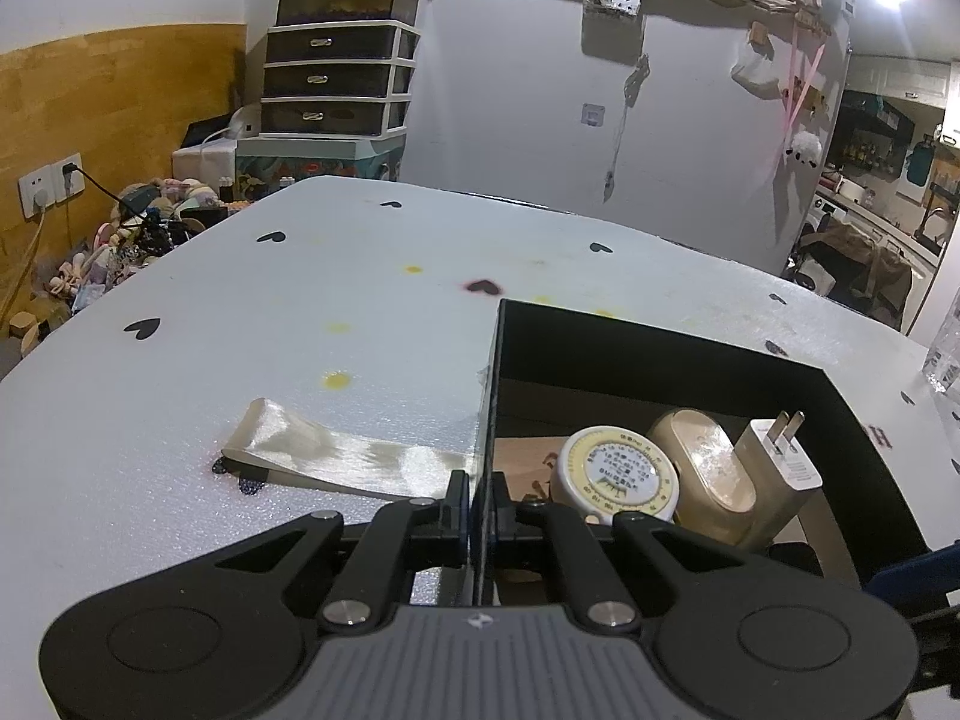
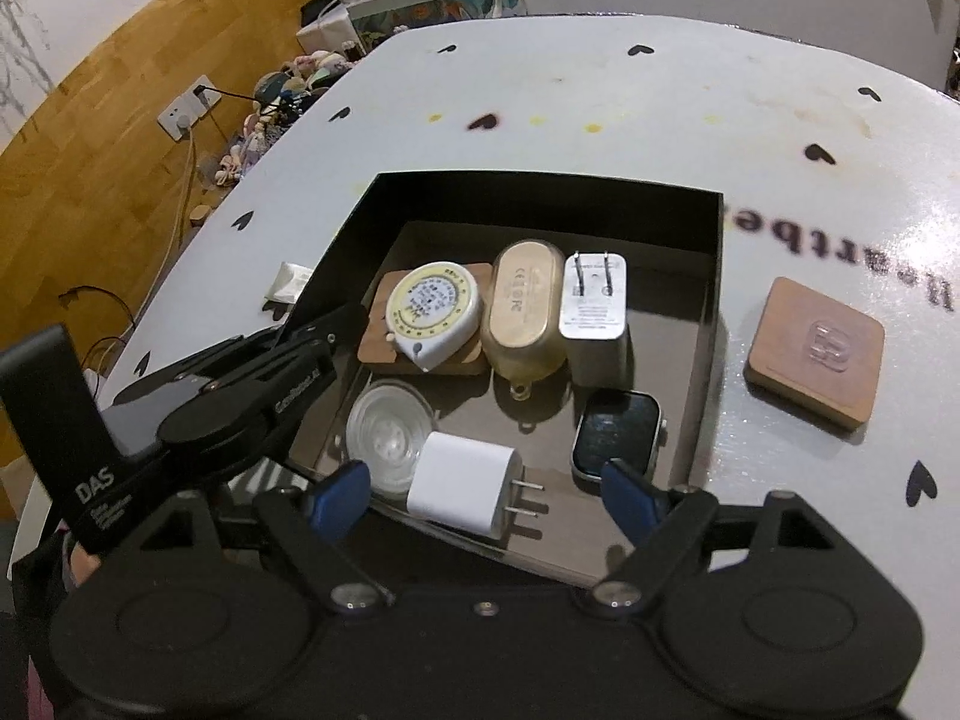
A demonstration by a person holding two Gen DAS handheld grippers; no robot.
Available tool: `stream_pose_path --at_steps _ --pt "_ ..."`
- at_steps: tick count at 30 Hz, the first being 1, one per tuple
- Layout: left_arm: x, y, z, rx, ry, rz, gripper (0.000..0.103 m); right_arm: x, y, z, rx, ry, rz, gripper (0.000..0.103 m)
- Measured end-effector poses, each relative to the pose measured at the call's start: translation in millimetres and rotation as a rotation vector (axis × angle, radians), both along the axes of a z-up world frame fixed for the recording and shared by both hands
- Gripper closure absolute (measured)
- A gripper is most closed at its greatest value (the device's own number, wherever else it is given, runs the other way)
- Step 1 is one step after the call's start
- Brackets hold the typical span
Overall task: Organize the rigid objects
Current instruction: 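Lower the white charger into the box and open the right tool, then withdraw the right tool from the box toward the tan square pad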
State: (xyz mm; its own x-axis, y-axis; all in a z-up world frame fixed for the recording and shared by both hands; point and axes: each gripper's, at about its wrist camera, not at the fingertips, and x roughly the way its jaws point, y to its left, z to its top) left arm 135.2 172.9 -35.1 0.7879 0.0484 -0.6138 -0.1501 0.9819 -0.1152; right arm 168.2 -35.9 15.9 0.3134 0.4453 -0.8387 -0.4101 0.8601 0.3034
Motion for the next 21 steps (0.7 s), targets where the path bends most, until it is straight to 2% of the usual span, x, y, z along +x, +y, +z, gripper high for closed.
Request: stream_pose_path --at_steps 16,21 --pt "-0.2 -0.3 0.7 0.005 0.000 0.001 0.098 -26.4 -38.4 27.6 0.049 -0.139 0.003 0.016" --pt "-0.5 -0.2 1.2 0.007 -0.001 0.002 0.098 -37.5 -59.5 33.7 0.060 -0.224 -0.015 0.009"
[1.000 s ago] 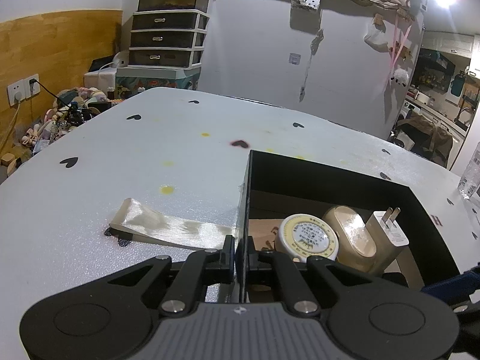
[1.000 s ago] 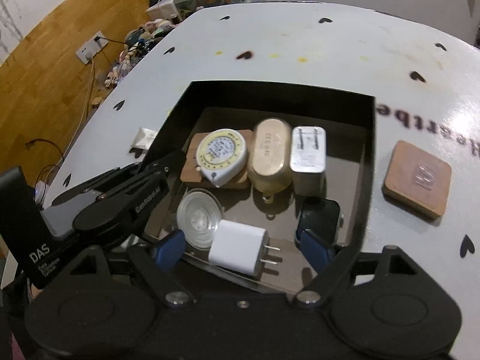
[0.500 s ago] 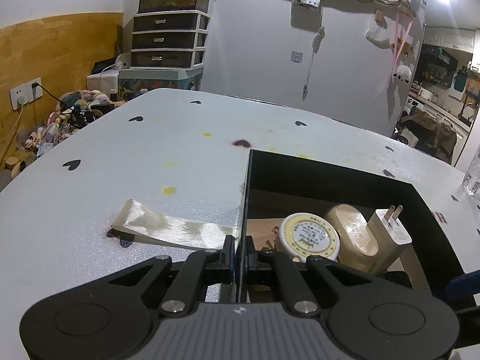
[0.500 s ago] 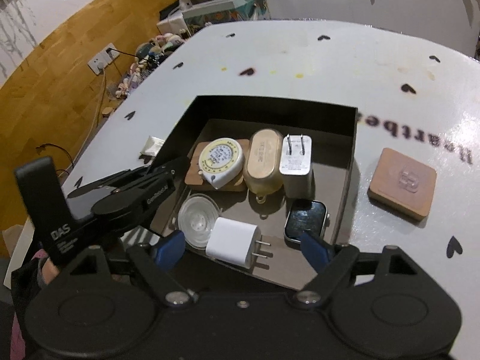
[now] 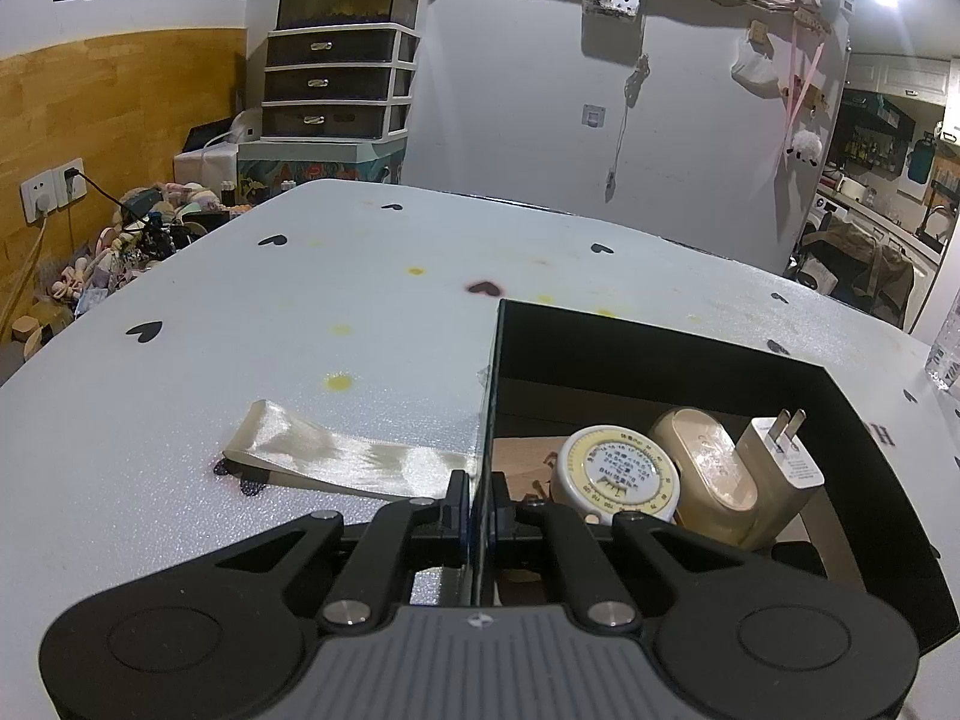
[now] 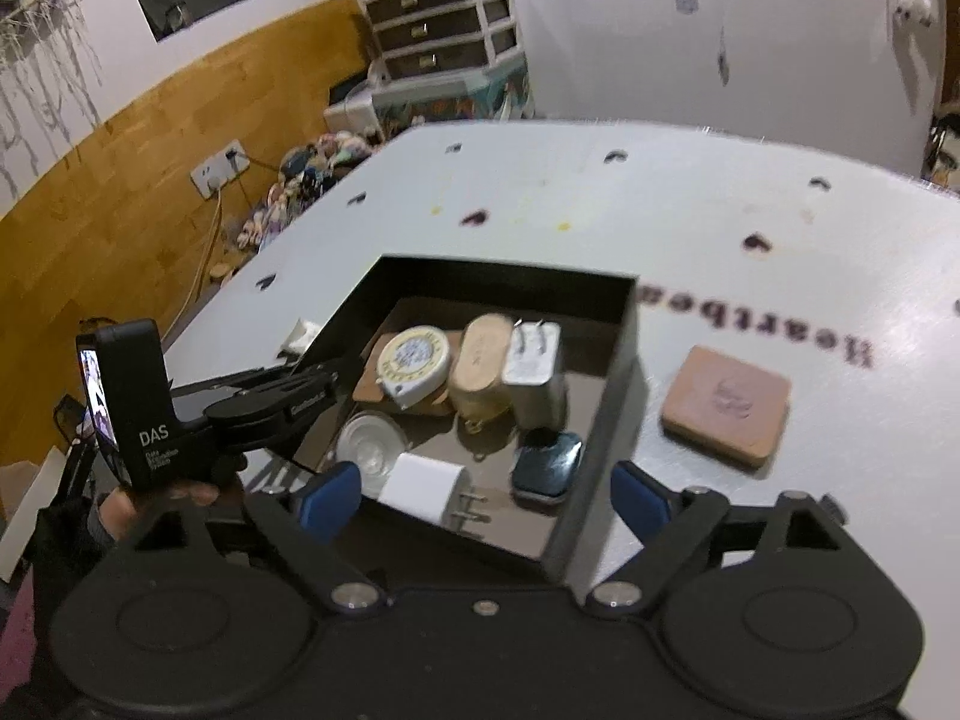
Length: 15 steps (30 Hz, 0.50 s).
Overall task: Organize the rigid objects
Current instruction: 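Withdraw the right tool from the box toward the tan square pad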
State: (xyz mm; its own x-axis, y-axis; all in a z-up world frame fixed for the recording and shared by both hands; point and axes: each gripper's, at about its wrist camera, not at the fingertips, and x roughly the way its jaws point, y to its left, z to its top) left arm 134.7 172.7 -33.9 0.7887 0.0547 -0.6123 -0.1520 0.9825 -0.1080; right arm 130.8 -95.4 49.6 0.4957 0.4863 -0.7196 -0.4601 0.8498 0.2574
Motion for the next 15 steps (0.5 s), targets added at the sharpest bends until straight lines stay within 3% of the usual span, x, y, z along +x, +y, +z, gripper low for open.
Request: stream_pose_path --at_steps 7,15 --pt "-0.9 -1.7 1.3 0.009 -0.001 0.004 0.098 -8.7 -31.8 -5.5 0.015 -0.119 -0.042 0.002" --pt "-1.4 -2.5 1.0 0.015 -0.002 0.006 0.098 -8.0 -65.4 -31.2 -0.048 -0.245 -0.123 0.001"
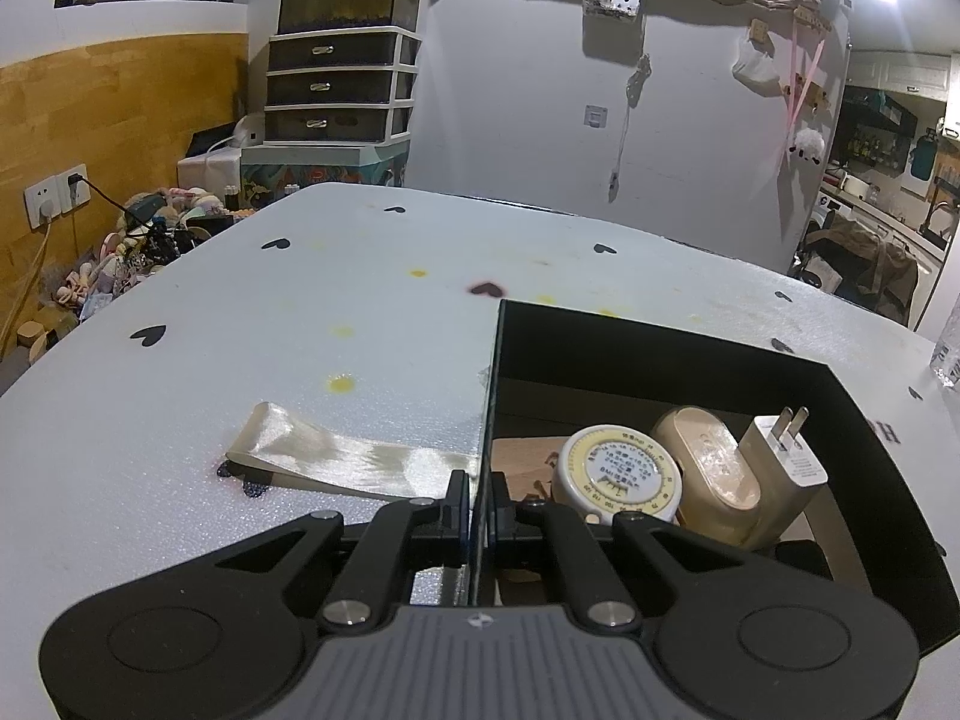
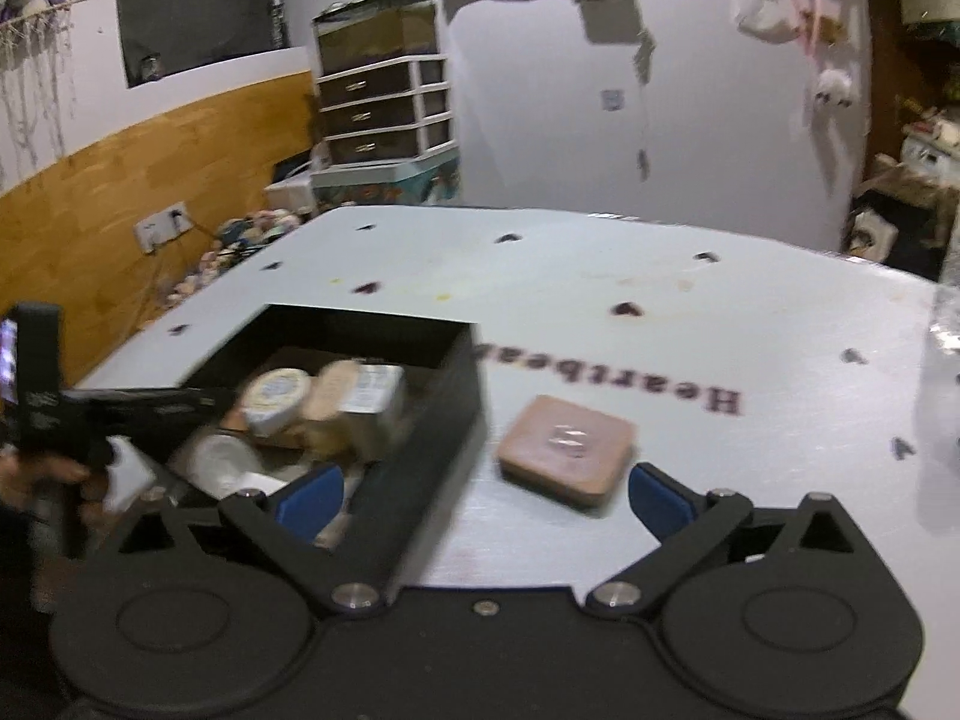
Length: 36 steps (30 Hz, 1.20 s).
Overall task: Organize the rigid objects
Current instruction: 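Withdraw the right tool from the box toward the tan square pad, then close the right tool on the tan square pad with clear hook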
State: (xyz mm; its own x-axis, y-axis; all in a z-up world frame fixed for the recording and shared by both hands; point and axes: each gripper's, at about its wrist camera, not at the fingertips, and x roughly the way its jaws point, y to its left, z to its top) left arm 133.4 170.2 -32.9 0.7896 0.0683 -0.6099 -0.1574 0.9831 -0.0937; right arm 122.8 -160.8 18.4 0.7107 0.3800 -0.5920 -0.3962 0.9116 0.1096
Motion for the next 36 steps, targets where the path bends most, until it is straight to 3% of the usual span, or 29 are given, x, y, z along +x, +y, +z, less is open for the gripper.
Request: stream_pose_path --at_steps 8,15,25,31,36 --pt "-1.0 -1.6 0.7 0.010 -0.001 0.005 0.098 29.8 -13.2 -39.0 -0.212 -0.072 -0.048 0.001" --pt "-0.8 -2.7 0.5 0.012 0.000 0.004 0.098 70.3 -14.9 -68.7 -0.312 -0.013 -0.083 0.000" --pt "-0.3 -3.9 0.7 0.011 -0.002 0.006 0.098 96.7 -30.9 -72.5 -0.292 -0.014 -0.169 0.001" --pt "-0.4 -3.9 0.5 0.014 -0.001 0.008 0.098 81.3 -23.9 -58.0 -0.164 -0.039 -0.021 0.001" --pt "-1.0 -2.1 0.9 0.011 -0.007 0.010 0.098 90.1 0.3 -58.3 -0.151 -0.025 0.013 0.001"
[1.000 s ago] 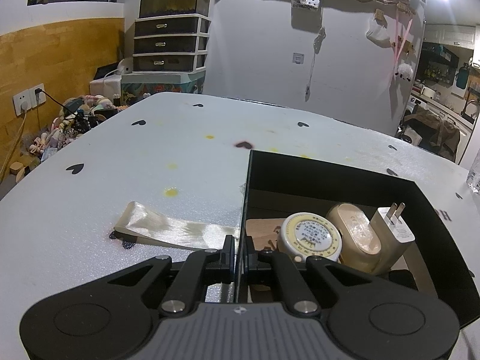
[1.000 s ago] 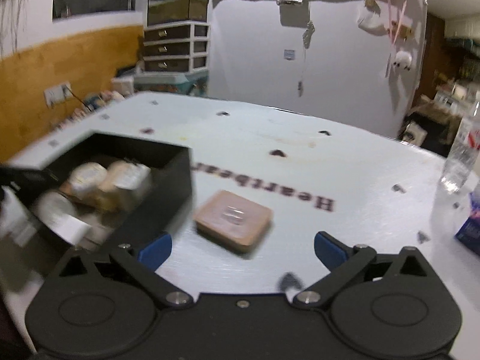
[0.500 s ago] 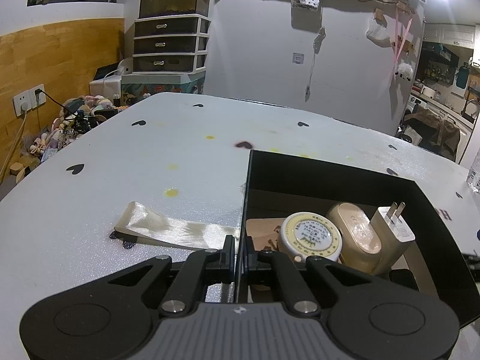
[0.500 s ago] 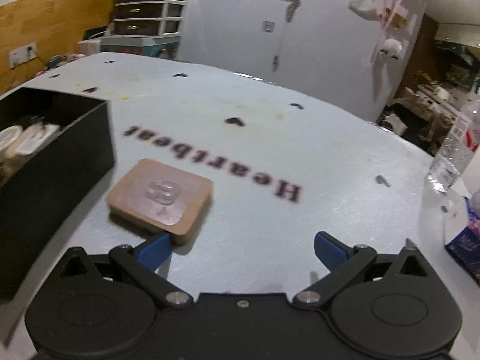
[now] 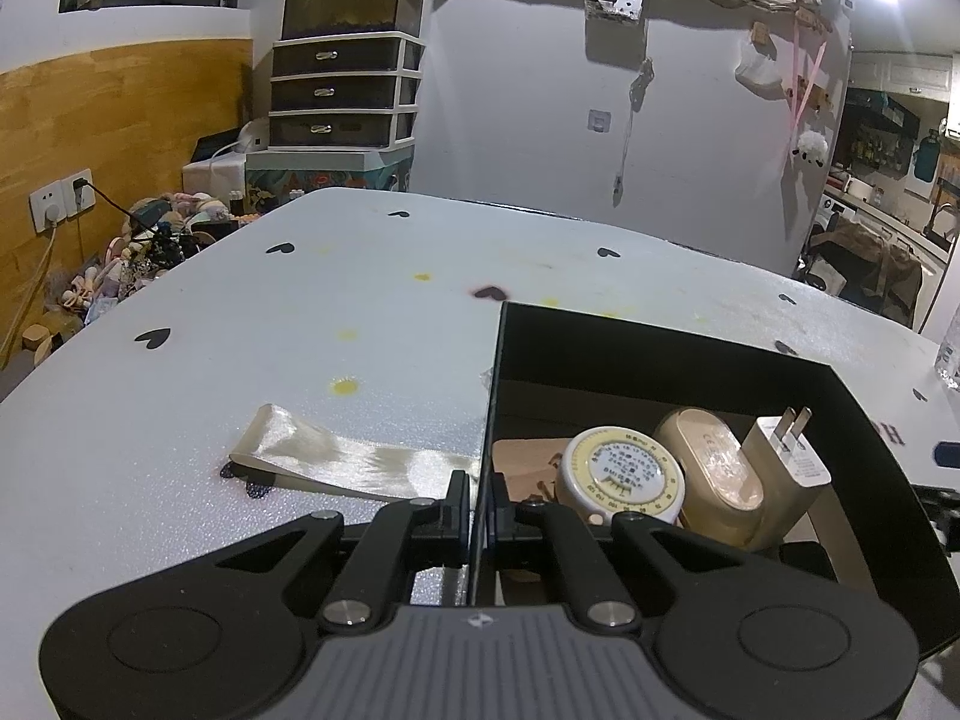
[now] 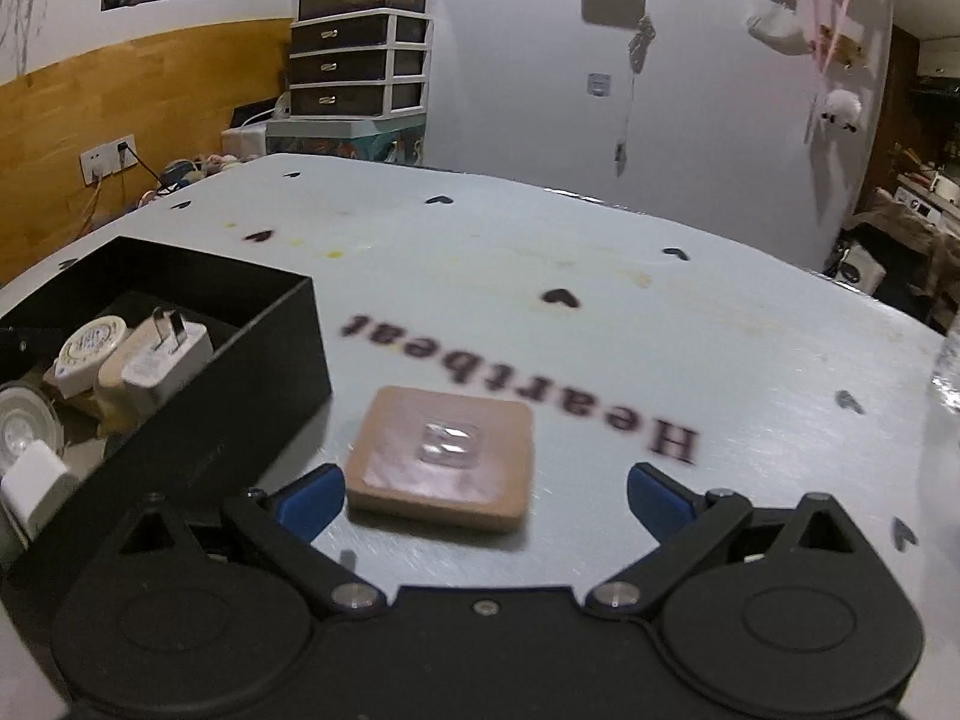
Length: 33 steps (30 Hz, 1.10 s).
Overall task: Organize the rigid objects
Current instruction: 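Close the right tool on the tan square pad with clear hook, then carry the tan pad into the black box and release it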
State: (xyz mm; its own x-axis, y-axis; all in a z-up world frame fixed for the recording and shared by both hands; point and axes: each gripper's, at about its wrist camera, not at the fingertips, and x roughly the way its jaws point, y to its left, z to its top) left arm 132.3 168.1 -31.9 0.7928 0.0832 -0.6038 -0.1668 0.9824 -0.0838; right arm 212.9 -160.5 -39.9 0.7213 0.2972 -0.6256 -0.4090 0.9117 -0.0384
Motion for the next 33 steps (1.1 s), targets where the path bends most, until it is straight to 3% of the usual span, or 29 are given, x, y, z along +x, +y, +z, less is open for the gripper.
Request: stream_pose_path --at_steps 8,14,20,27,33 --pt "0.8 -0.1 -0.1 -0.002 -0.002 -0.006 0.098 28.0 24.3 -10.6 0.013 0.052 -0.005 0.009" --pt "0.9 -0.2 -0.9 0.000 0.000 -0.005 0.099 35.4 22.7 -16.4 0.033 0.075 -0.009 0.025" --pt "3.2 -1.1 -2.2 0.000 0.000 -0.004 0.099 30.9 16.7 -13.9 0.030 0.079 -0.029 0.025" --pt "3.2 -1.0 -2.8 -0.005 -0.002 0.001 0.099 3.5 7.7 24.1 0.116 0.000 -0.034 0.025" --pt "3.4 -1.8 -4.0 -0.004 -0.004 0.003 0.099 -31.7 25.6 60.0 0.204 -0.037 0.097 0.025"
